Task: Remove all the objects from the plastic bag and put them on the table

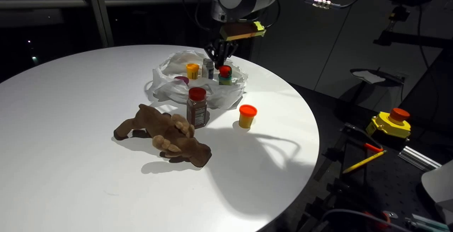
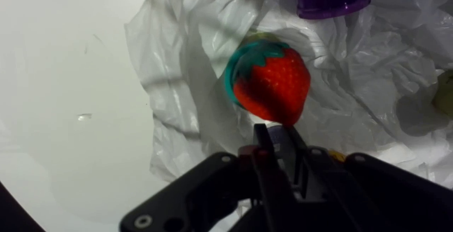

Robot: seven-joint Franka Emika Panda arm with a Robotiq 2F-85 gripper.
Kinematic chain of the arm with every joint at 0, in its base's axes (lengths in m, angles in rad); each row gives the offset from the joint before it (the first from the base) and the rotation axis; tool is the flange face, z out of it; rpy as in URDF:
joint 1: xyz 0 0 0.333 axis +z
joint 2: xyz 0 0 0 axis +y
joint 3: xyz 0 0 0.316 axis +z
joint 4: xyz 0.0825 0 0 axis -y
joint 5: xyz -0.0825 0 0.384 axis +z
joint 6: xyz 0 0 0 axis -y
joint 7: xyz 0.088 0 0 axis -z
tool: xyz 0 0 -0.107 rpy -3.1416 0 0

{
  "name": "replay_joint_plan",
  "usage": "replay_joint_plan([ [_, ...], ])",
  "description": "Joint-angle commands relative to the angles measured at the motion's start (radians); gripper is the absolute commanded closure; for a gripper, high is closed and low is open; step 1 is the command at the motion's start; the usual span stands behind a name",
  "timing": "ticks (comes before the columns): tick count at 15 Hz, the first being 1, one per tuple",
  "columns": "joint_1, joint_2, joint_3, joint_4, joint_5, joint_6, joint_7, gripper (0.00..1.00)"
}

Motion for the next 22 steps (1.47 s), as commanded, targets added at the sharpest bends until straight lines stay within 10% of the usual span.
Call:
replay_joint_plan([
  [1, 0.015, -0.030, -0.004, -0.015, 0.007, -0.016, 0.021, 0.55],
  [9, 0.024, -0.083, -0.003, -0.044, 0.007, -0.081, 0.052, 0.00],
  [18, -0.021, -0.040, 0.029, 0.010, 0.039, -0.222, 0.016, 0.03],
  [22, -0.041, -0.022, 0.045, 0.032, 0.068, -0.235, -0.001, 0.38],
])
